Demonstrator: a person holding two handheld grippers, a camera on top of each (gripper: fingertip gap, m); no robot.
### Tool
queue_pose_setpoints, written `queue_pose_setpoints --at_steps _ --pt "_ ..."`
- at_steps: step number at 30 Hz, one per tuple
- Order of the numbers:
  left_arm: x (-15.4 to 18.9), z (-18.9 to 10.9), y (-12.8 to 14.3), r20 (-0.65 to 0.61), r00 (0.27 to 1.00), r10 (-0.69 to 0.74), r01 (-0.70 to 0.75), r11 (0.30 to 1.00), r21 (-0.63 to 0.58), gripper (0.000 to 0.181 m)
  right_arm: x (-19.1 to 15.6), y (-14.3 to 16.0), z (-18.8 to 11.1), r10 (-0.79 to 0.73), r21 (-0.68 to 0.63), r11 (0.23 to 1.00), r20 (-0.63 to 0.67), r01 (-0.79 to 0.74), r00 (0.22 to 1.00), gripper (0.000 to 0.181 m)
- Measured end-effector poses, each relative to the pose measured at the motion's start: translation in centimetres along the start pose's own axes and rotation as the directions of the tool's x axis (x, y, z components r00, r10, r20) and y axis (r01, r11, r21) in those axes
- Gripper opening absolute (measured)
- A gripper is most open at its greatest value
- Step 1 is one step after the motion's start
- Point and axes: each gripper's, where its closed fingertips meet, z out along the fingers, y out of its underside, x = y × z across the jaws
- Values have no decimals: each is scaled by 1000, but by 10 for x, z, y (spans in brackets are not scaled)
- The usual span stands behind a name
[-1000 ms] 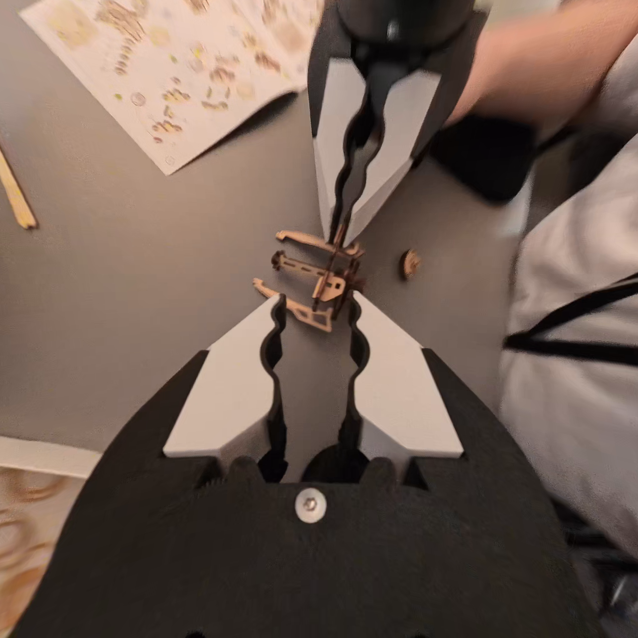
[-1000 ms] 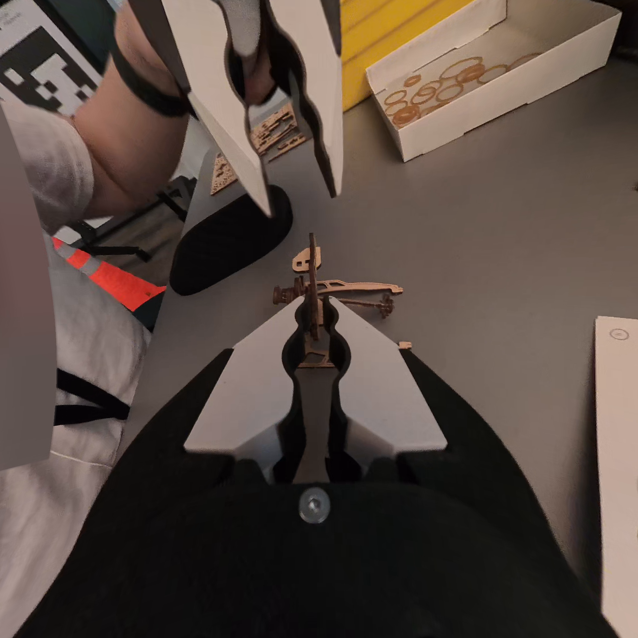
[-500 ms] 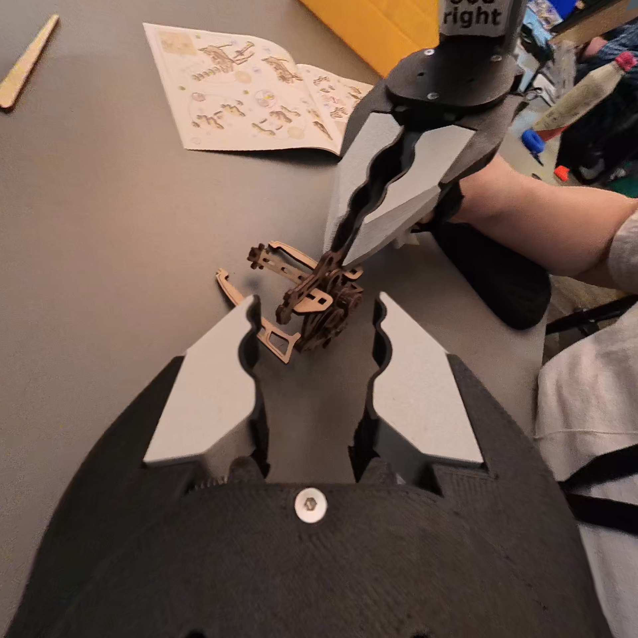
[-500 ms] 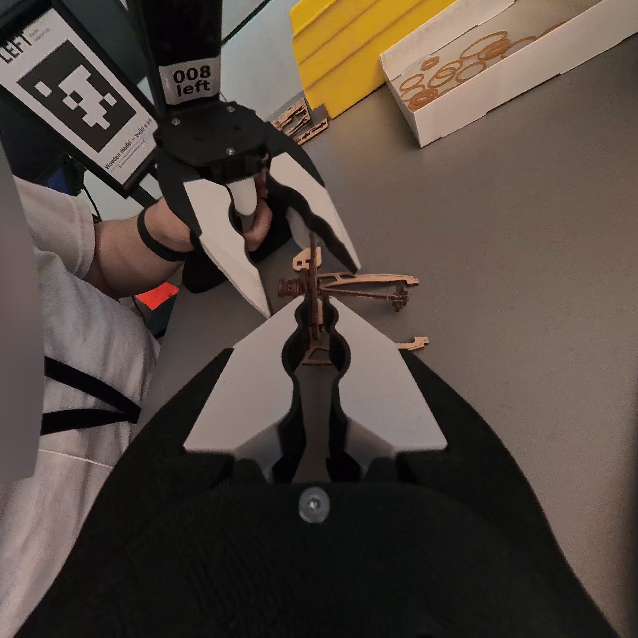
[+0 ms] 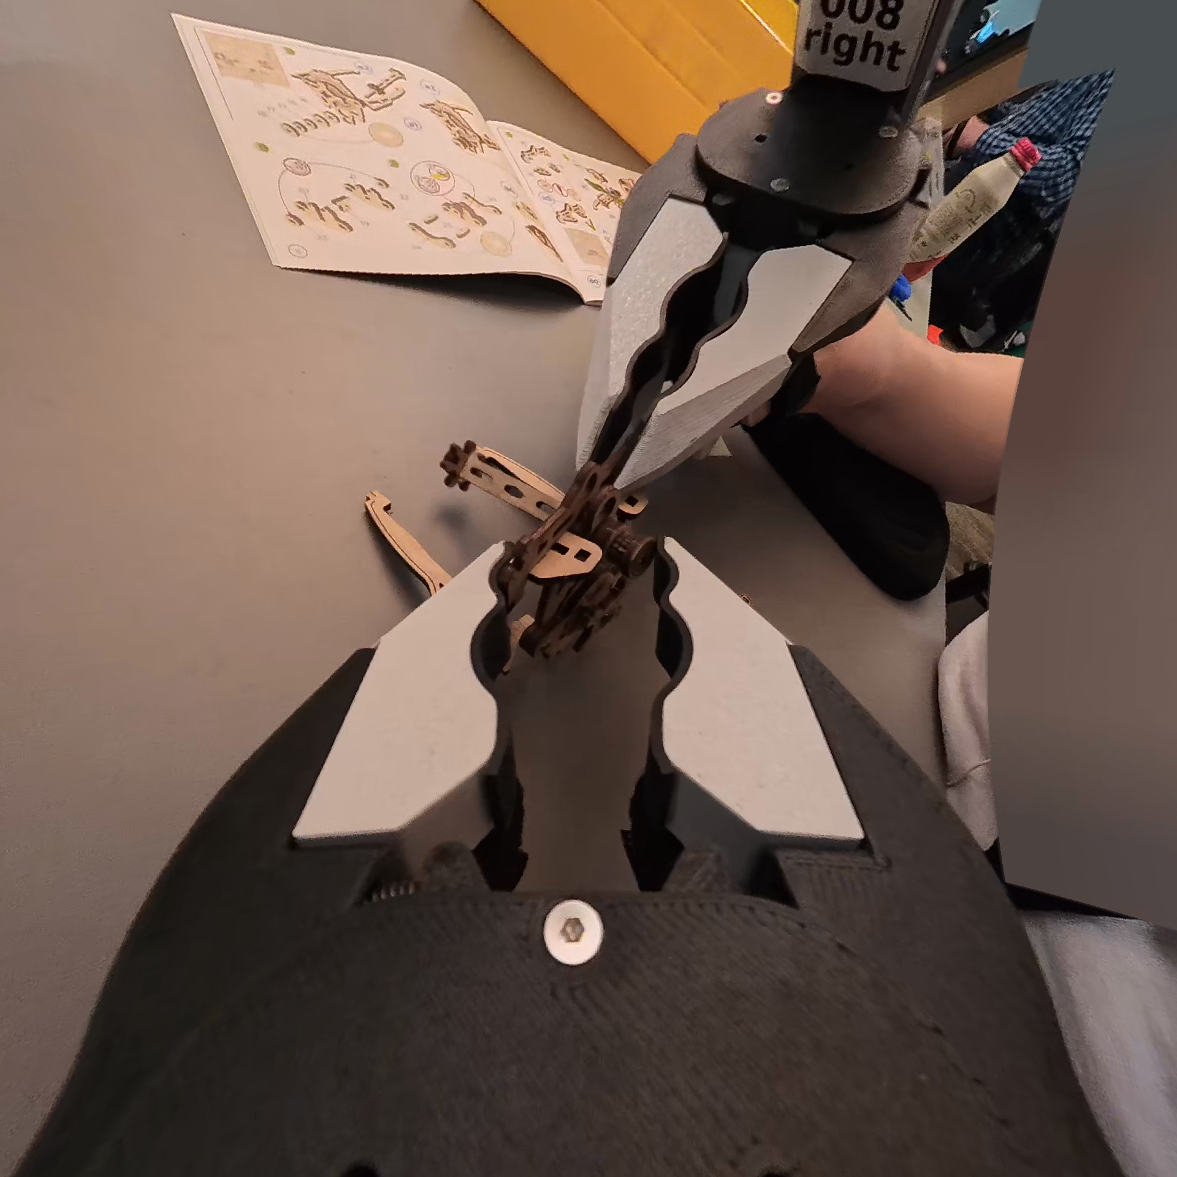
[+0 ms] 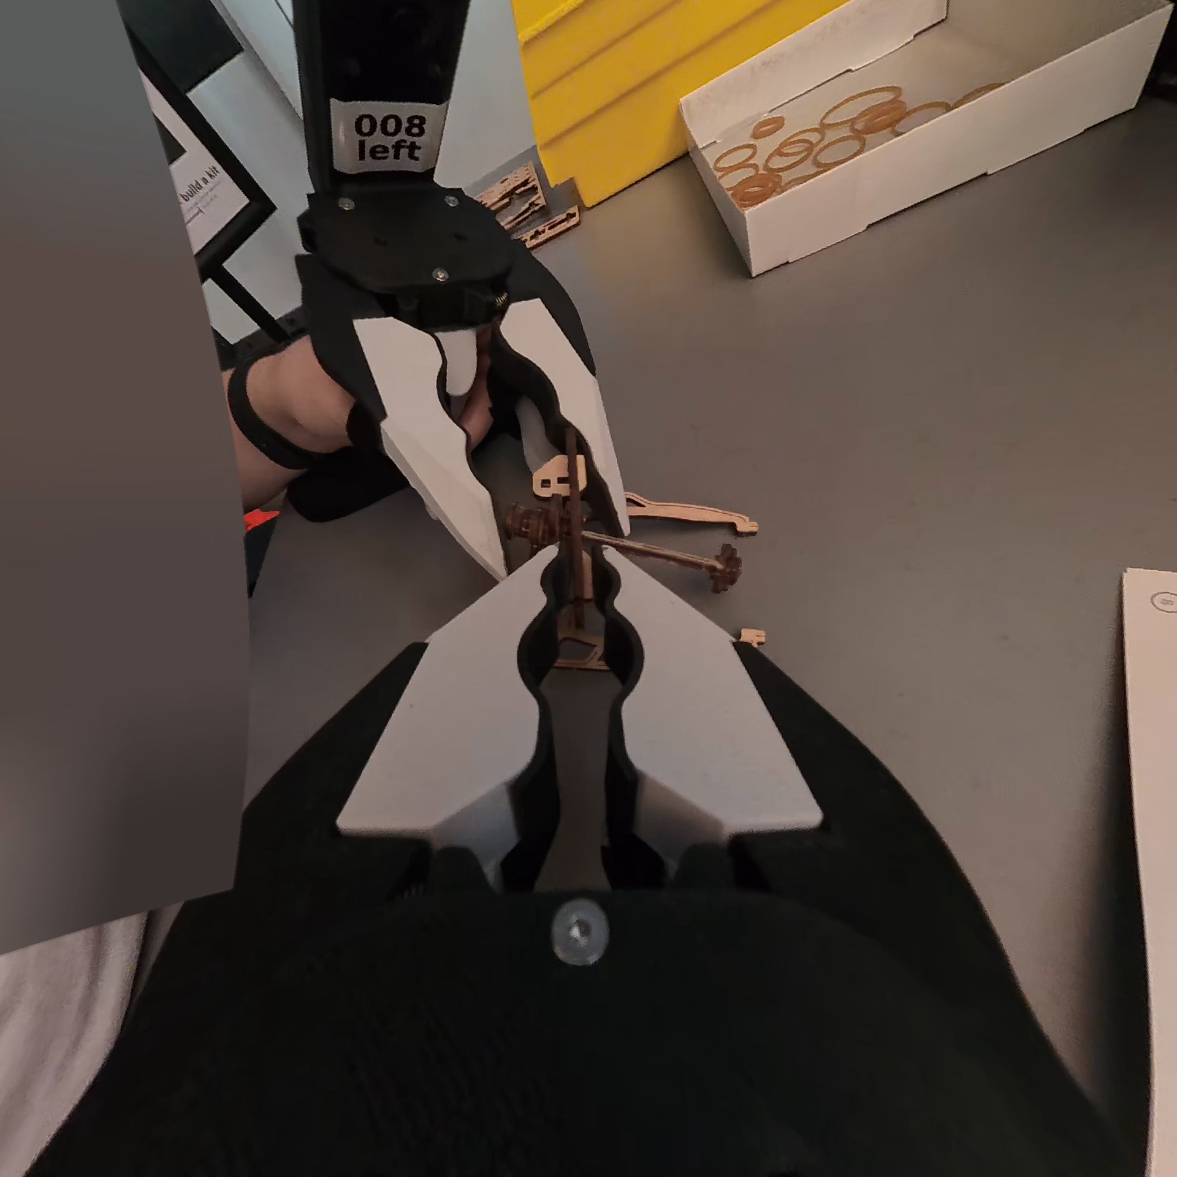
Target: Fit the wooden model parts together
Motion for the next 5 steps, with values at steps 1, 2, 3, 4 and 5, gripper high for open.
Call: queue_pose_setpoints --at_steps 1,2,3,4,5 --pt "0 0 0 5 1000 5 -5 1000 2 41 0 0 0 -2 -5 1000 -10 1 1000 6" --pt "0 1 0 15 1000 13 -13 1000 3 40 0 1 -1 -2 -8 1000 -21 2 1000 5" --pt "0 1 1 27 999 22 -23 1000 2 41 0 1 -1 -5 -11 1000 -31 5 1000 6" --pt "0 2 1 35 999 30 -30 1000 -1 40 0 1 -2 -5 -14 1000 -39 5 999 6" --pt "0 2 1 40 999 31 -31 1000 0 40 0 2 -2 -10 -16 1000 -48 9 999 6"
